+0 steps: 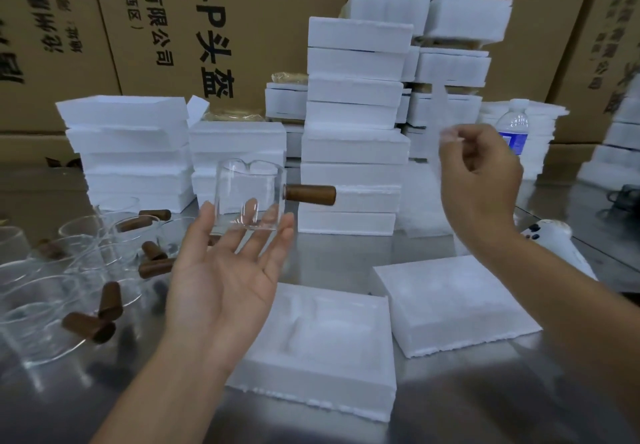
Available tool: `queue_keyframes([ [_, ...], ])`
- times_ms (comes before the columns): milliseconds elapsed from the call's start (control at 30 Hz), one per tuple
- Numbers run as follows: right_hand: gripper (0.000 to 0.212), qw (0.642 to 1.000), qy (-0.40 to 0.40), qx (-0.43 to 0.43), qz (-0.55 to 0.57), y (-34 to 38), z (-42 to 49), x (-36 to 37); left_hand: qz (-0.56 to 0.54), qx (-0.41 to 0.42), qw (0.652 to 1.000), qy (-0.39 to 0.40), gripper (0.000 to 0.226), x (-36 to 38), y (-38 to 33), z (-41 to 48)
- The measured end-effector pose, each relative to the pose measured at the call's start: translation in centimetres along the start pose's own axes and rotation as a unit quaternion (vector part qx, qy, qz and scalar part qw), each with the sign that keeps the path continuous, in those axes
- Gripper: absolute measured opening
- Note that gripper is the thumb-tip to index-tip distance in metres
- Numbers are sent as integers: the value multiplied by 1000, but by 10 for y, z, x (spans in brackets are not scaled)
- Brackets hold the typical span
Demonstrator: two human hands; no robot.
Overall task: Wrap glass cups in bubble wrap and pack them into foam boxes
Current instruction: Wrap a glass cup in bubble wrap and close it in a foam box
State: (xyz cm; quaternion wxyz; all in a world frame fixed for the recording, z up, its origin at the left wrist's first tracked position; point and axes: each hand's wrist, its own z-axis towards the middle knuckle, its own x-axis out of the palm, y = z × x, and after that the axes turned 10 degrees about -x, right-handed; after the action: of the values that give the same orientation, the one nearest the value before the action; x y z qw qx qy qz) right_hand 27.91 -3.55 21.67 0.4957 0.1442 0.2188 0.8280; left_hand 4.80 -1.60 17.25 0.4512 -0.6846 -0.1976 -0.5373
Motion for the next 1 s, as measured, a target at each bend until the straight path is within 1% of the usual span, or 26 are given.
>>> queue_keyframes([
  [67, 9, 993, 58, -102, 10, 26, -12, 5, -5, 21, 1000, 17, 52, -1, -3, -2],
  [133, 8, 976, 140, -167, 17, 47, -29, 10, -18, 40, 998, 39, 52, -3, -8, -4],
  [200, 11, 946, 275, -168, 25, 62, -46, 15, -32, 57, 996, 59, 51, -5, -15, -5],
  [233, 13, 921, 356, -158, 19, 66, -55, 16, -34, 64, 995, 66, 50, -6, -19, -5],
  [300, 17, 852, 498, -161, -9, 71, -75, 20, -32, 76, 994, 74, 50, -8, -25, -5],
  [333, 19, 823, 541, -171, -17, 72, -85, 23, -32, 79, 993, 77, 51, -8, -26, -5],
  [367, 21, 805, 566, -175, -20, 73, -94, 25, -33, 80, 993, 80, 52, -9, -27, -6],
  [433, 26, 789, 593, -160, -14, 73, -107, 28, -34, 76, 992, 90, 52, -9, -26, -6],
  [500, 35, 788, 603, -125, 13, 72, -112, 28, -34, 66, 992, 98, 51, -9, -24, -7],
  [567, 41, 810, 580, -74, 51, 70, -108, 25, -29, 58, 993, 96, 51, -7, -21, -6],
  [633, 38, 856, 510, -43, 73, 62, -101, 19, -10, 51, 995, 87, 52, -5, -17, -5],
  [700, 26, 911, 402, -34, 85, 50, -93, 14, 30, 48, 995, 79, 52, -3, -13, -4],
  [733, 24, 933, 348, -29, 86, 45, -90, 11, 56, 49, 994, 75, 51, -2, -10, -4],
  [800, 40, 958, 279, -21, 62, 34, -84, 7, 110, 48, 990, 70, 49, -1, -5, -3],
  [867, 52, 963, 266, -34, 18, 27, -80, 4, 156, 43, 985, 67, 47, 0, -1, -3],
  [900, 52, 961, 271, -53, 0, 25, -79, 3, 177, 43, 981, 67, 45, 0, 1, -3],
  [1000, 37, 946, 290, -141, -41, 22, -78, 2, 232, 40, 970, 65, 33, 1, 6, -2],
])
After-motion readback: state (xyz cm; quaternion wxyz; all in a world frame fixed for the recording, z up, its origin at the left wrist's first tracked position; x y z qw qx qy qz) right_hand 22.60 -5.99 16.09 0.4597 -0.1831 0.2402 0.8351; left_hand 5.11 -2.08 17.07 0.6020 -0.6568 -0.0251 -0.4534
